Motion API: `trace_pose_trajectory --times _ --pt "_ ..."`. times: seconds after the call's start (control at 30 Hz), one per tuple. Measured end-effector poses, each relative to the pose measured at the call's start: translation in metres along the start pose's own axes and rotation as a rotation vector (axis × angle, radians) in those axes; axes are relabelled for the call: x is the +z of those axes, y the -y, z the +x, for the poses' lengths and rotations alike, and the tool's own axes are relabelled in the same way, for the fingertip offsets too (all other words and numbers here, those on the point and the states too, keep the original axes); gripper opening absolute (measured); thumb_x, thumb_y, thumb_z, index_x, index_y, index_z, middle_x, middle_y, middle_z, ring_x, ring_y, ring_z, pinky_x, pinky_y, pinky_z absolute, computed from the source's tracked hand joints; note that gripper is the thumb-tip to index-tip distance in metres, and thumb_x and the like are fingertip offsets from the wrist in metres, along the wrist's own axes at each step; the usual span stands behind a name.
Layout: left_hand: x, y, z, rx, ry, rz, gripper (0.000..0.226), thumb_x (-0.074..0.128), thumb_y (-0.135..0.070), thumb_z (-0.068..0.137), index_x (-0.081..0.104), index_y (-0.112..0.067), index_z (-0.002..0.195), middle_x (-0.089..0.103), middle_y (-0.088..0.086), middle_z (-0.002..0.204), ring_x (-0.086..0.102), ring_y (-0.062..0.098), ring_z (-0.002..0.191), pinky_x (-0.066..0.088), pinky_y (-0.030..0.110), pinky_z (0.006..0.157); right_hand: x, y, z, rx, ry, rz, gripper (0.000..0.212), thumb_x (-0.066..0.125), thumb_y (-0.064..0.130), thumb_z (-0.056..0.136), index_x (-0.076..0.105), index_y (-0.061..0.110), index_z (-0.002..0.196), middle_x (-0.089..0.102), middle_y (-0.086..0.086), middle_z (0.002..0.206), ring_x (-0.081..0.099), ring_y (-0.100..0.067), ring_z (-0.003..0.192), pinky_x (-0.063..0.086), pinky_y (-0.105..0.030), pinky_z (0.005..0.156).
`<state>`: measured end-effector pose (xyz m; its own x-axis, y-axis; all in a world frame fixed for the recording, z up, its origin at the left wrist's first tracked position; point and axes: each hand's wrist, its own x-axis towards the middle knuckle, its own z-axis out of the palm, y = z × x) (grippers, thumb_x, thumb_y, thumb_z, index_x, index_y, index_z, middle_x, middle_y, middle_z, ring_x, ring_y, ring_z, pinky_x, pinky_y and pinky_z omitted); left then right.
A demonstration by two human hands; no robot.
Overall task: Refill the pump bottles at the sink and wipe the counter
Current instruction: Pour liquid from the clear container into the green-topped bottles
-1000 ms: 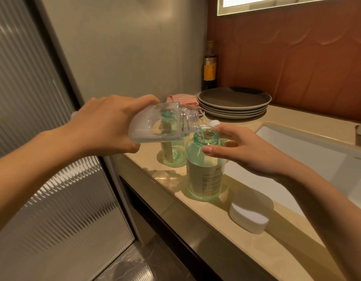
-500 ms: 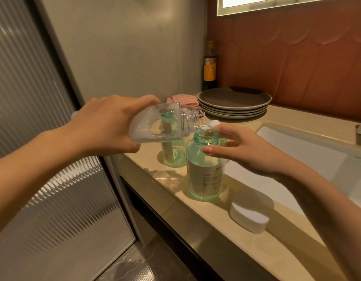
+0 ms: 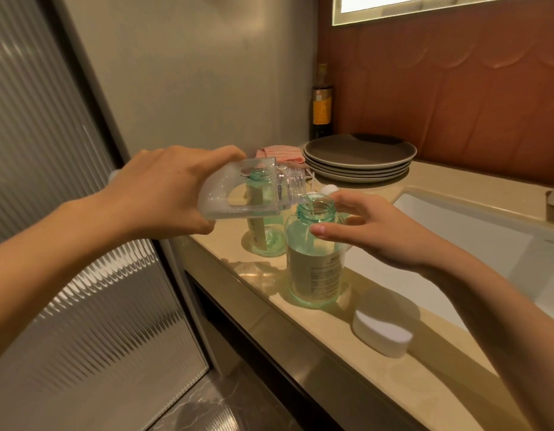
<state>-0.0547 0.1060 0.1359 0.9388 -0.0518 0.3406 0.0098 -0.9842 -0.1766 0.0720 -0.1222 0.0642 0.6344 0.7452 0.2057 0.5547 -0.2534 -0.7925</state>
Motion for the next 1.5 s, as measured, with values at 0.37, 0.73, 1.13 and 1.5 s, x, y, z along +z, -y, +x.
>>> trace_pose_trajectory --times 0.37,0.73,1.13,1.5 --pt "-0.001 -0.001 0.0 -0.002 0.002 0.029 0.079 0.078 -0.03 0.062 0.035 -0.04 0.127 0.064 -0.008 0.097 0.053 0.017 0.074 0.031 0.025 0.055 0.0 -0.002 0.001 0.005 0.002 -0.009 0.081 0.067 0.074 0.056 0.06 0.022 0.118 0.061 0.005 0.12 0.055 -0.012 0.115 0.047 -0.043 0.098" --pt "-0.001 -0.001 0.001 -0.001 -0.003 0.024 0.079 0.078 -0.03 0.062 0.032 -0.043 0.125 0.064 -0.008 0.098 0.054 0.019 0.076 0.038 0.029 0.059 0.0 -0.002 0.001 0.008 0.006 -0.012 0.082 0.064 0.075 0.057 0.06 0.022 0.118 0.062 0.005 0.12 0.056 -0.012 0.114 0.047 -0.043 0.098" --pt "0.001 -0.001 -0.001 -0.029 0.0 0.015 0.081 0.077 -0.03 0.06 0.029 -0.045 0.124 0.064 -0.006 0.096 0.049 0.019 0.072 0.038 0.029 0.058 0.0 -0.001 0.001 0.016 -0.003 -0.018 0.081 0.065 0.075 0.056 0.061 0.023 0.118 0.062 0.007 0.121 0.056 -0.011 0.115 0.046 -0.044 0.099" --pt "0.011 -0.009 -0.011 -0.123 -0.033 -0.06 0.078 0.075 -0.03 0.061 0.036 -0.039 0.127 0.05 -0.012 0.082 0.046 0.018 0.072 0.036 0.029 0.057 0.002 0.01 -0.003 0.034 -0.067 -0.053 0.068 0.063 0.063 0.058 0.064 0.021 0.112 0.065 0.007 0.113 0.056 -0.008 0.11 0.047 -0.042 0.098"
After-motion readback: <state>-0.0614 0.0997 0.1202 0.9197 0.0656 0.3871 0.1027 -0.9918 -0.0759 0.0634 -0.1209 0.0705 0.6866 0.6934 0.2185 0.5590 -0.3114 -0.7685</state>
